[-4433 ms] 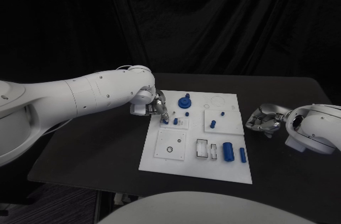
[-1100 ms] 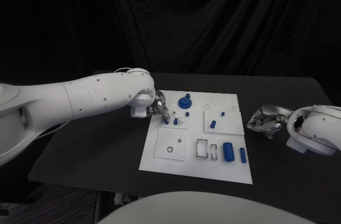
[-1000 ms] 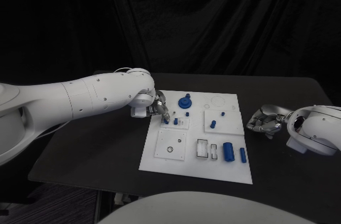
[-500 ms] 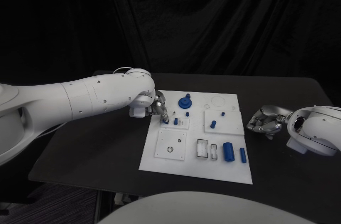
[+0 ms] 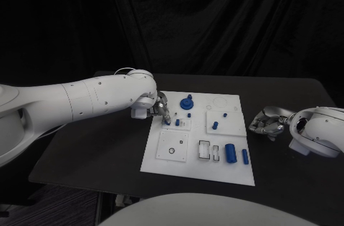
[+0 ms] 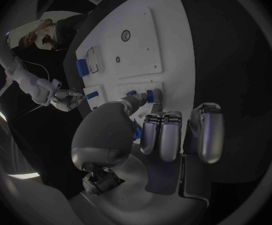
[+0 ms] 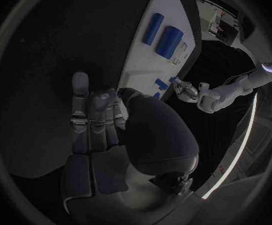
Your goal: Assemble the parts on the task board
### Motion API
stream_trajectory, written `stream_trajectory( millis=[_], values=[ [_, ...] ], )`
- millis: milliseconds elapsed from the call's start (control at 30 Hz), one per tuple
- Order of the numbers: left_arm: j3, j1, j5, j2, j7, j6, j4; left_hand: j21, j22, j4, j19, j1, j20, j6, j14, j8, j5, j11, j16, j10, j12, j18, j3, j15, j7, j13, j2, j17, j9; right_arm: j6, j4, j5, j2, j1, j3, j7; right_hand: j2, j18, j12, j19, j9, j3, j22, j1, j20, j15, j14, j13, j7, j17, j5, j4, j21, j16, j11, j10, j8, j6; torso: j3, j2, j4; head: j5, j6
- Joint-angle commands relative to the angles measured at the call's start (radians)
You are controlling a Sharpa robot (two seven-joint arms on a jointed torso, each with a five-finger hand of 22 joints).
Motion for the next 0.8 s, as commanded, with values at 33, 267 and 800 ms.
stream_trajectory(
  millis=[33, 267, 800],
  values=[
    [-0.001, -0.004, -0.014, -0.001, 0.010, -0.003, 0.003, -0.007, 0.203, 0.023, 0.005, -0.023, 0.005, 0.012, 0.102, -0.008, -0.036, 0.004, 0.003, 0.106, 0.003, 0.014, -0.036, 0.004, 0.003, 0.263, 0.001, 0.263, -0.007, 0.013, 0.001, -0.005, 0.000, -0.003, 0.001, -0.018, -0.004, 0.012, -0.003, -0.005, 0.000, 0.003, -0.001, 0.005, 0.001, -0.002, -0.007, -0.001, 0.001, -0.001, 0.003, -0.003, -0.003, -0.005, 0.002, -0.008, 0.005, -0.007, -0.0001, 0.000, 0.0000, 0.000, 0.000],
    [-0.001, -0.005, -0.015, -0.003, 0.013, 0.005, 0.003, -0.013, 0.202, 0.066, 0.003, -0.049, 0.007, 0.016, 0.102, -0.026, -0.111, 0.007, 0.003, 0.106, 0.003, 0.015, -0.107, 0.006, 0.007, 0.263, 0.005, 0.263, -0.029, 0.014, 0.001, -0.005, 0.000, -0.003, 0.001, -0.020, -0.004, 0.013, -0.004, -0.006, 0.000, 0.004, -0.001, 0.006, 0.001, -0.002, -0.008, -0.003, 0.001, -0.002, 0.003, -0.003, -0.006, -0.006, 0.002, -0.009, 0.006, -0.007, 0.0000, 0.000, -0.0001, 0.001, 0.000],
    [-0.001, -0.007, -0.015, -0.007, -0.012, 0.000, -0.008, -0.035, 0.197, 0.235, -0.006, -0.178, 0.023, 0.005, 0.102, -0.087, -0.200, 0.028, 0.003, 0.106, 0.003, 0.020, -0.302, 0.024, 0.029, 0.263, 0.037, 0.263, -0.081, 0.015, 0.003, -0.005, 0.000, -0.004, 0.001, -0.020, -0.004, 0.013, -0.005, -0.007, -0.001, 0.004, -0.003, 0.005, 0.001, -0.002, -0.009, -0.005, 0.002, -0.004, 0.003, -0.003, -0.012, -0.009, 0.002, -0.011, 0.005, -0.009, -0.0002, 0.000, 0.0008, 0.002, 0.000]
  ],
)
